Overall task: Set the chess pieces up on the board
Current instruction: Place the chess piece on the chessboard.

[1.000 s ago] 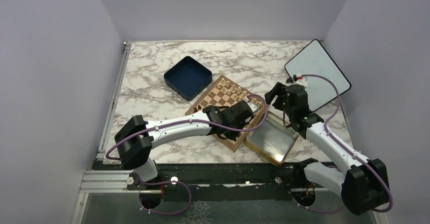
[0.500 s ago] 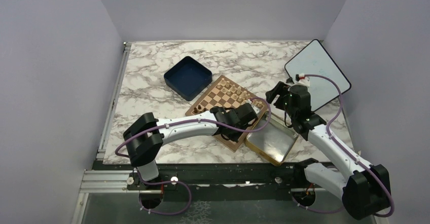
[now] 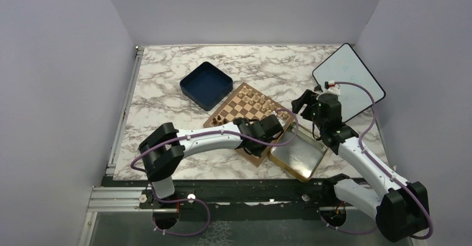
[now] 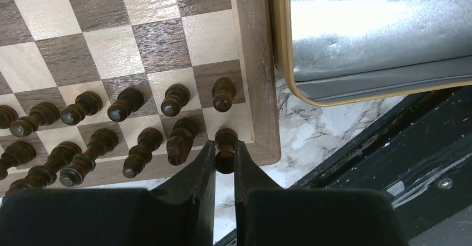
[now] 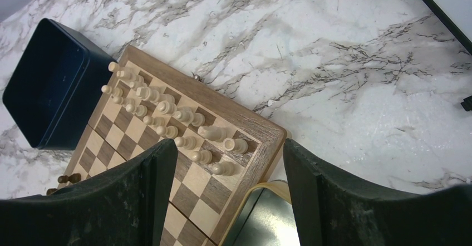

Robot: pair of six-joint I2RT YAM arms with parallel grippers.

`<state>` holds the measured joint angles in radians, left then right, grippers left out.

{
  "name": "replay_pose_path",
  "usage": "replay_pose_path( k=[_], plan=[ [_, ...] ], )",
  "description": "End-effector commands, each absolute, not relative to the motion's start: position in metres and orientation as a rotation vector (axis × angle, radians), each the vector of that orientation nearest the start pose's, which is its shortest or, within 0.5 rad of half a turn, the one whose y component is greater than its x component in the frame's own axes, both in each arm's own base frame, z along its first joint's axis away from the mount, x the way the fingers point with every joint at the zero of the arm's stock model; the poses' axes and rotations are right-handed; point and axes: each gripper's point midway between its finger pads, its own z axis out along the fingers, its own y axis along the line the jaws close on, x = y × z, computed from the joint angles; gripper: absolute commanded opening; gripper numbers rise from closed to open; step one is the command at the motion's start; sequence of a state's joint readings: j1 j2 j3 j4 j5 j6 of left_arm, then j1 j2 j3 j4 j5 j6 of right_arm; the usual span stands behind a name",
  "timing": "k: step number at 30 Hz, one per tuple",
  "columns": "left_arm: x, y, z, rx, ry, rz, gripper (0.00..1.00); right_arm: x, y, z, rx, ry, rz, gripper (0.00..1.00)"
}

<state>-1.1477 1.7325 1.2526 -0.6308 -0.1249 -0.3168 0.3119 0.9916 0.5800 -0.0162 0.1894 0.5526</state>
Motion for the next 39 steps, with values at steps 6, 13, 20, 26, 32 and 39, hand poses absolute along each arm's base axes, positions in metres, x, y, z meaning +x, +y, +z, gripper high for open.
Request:
replay_pose_path(
  k=[6,13,20,26,32,39],
  plan=[
    [0.1743,-0.3571,0.0778,1.052,2.450,-0.289,0.01,0.3260,0.0937,0.1615,0.353,1.946,0.394,0.75],
    [0.1738,-0.3587,0.0777,1.050,2.451,-0.299,0.01,0.3259,0.0933,0.1613,0.352,1.944,0.392,0.75],
    [0.1729,-0.3579,0.0739,1.049,2.461,-0.294,0.06,0.3252,0.0935,0.1600,0.352,1.945,0.394,0.75],
    [0.1713,-0.3583,0.0727,1.053,2.467,-0.298,0.10,0.3247,0.0933,0.1596,0.350,1.946,0.393,0.75],
    [0.1703,-0.3590,0.0738,1.054,2.466,-0.309,0.21,0.3236,0.0933,0.1596,0.353,1.942,0.398,0.75],
    [0.1715,-0.3617,0.0822,1.043,2.448,-0.326,0.30,0.3219,0.0954,0.1557,0.352,1.955,0.410,0.75]
  ],
)
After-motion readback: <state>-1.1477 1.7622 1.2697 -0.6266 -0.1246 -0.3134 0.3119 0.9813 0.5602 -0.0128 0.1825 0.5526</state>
